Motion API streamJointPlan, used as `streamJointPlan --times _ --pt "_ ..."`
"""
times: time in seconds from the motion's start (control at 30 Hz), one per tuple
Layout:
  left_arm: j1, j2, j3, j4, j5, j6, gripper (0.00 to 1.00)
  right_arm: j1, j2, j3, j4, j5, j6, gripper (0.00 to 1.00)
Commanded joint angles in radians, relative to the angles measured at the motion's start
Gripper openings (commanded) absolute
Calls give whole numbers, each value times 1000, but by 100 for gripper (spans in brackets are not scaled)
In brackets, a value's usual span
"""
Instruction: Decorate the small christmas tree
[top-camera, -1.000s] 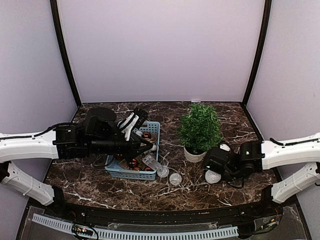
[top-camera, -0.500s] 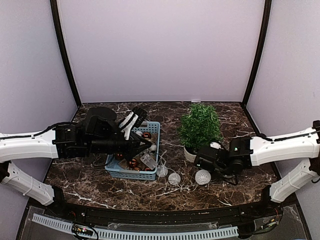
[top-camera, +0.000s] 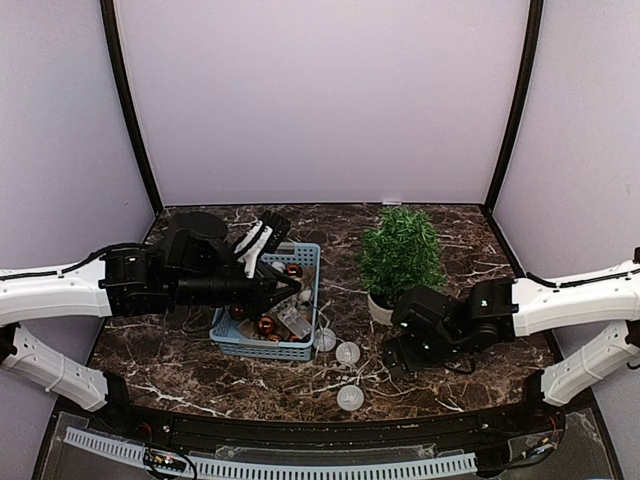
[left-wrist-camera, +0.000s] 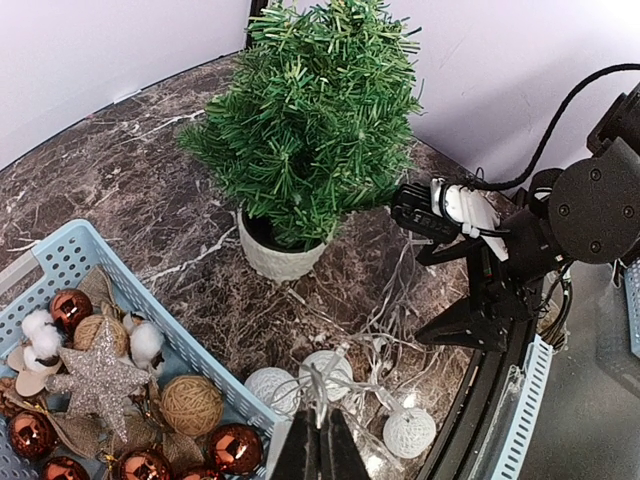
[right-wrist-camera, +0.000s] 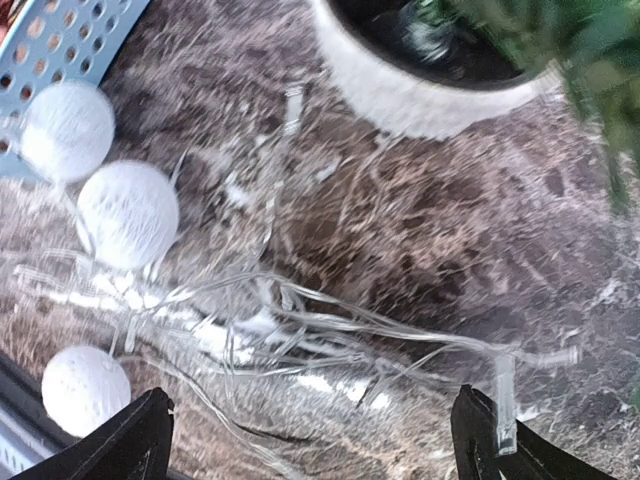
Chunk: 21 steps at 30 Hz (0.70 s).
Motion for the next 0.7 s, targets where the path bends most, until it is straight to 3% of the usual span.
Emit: streamJointPlan --times 0.0,0.13,0.3,0.47,0.67 --pt "-2 -30 16 -4 13 30 0 0 -46 -2 24 -65 -29 99" --pt "-2 -28 21 -3 17 43 0 0 -120 -24 74 -94 -30 99" --pt "-2 -28 28 1 71 47 0 0 -226 -54 262 -208 -43 98" --pt "-2 -44 36 15 104 40 0 0 -237 -77 517 -291 -32 87" --pt "-2 -61 39 8 109 39 0 10 -128 -6 608 -255 -4 69"
